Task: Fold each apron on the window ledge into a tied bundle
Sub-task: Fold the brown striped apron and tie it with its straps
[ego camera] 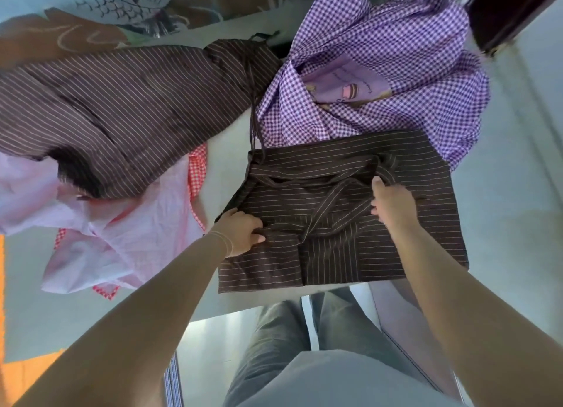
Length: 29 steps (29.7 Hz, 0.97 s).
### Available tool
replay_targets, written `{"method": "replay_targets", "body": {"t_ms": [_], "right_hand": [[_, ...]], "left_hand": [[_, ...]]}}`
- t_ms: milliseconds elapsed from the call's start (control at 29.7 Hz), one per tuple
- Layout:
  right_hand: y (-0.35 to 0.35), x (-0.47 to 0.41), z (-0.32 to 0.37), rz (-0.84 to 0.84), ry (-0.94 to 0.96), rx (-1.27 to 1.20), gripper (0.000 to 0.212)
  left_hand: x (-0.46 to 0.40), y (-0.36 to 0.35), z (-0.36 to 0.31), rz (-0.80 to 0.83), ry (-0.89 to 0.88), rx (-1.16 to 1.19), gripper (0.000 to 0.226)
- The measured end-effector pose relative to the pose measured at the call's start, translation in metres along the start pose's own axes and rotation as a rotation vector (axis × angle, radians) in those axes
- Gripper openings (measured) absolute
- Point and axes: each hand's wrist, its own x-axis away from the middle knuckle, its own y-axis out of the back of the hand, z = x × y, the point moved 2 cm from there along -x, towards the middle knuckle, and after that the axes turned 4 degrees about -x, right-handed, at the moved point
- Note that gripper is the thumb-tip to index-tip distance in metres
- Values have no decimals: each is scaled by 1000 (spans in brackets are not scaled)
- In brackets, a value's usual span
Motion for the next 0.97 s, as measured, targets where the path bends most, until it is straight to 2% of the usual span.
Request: {"method": "replay_targets", "body": {"t_ms": [67, 101, 134, 202, 269, 336, 403, 471, 538, 605, 639, 706, 773, 874, 908, 975], "right_hand": [[-24, 27, 0, 438, -126, 212, 76], [-36, 37, -2, 606, -171, 288, 85], [-46, 44, -5, 714, -190, 340, 89], [-66, 52, -15, 776, -170, 381, 86], [-82, 55, -25, 776, -144, 320, 73], [-91, 59, -28, 729, -121, 132, 46], [-88, 63, -25, 639, 14, -4, 26], [-76, 69, -23, 462, 235, -23, 18], [-61, 75, -24, 207, 465, -23, 19], [-49, 79, -35, -36, 676, 6, 17], [-47, 79, -43, -120, 708, 39, 19], [-48, 73, -60, -113, 584, 129, 20], [-55, 69, -74, 46, 304, 215, 25], [-60, 63, -79, 224, -20, -76, 51], [-60, 62, -77, 241, -56, -155, 51], [-59, 62, -74, 206, 19, -77, 38]], "left_hand": [[0, 2, -6, -98, -5, 160, 20], [0, 2, -9, -147, -17, 213, 15], [0, 4, -13, -189, -26, 251, 12], [0, 7, -22, -239, -26, 288, 11], [-2, 9, -28, -237, -15, 290, 17], [-5, 10, -30, -207, -24, 251, 22], [-9, 12, -25, -201, -39, 178, 29], [-15, 17, -10, -213, -24, 89, 44], [-22, 21, 10, -201, 10, 26, 58], [-27, 25, 26, -172, 22, -30, 63], [-29, 26, 31, -162, 2, -85, 61], [-30, 26, 36, -158, -58, -217, 55], [-32, 26, 38, -159, -101, -291, 52], [-34, 27, 38, -182, -160, -336, 47], [-35, 28, 37, -193, -183, -340, 45], [-38, 28, 36, -205, -205, -337, 43]]}}
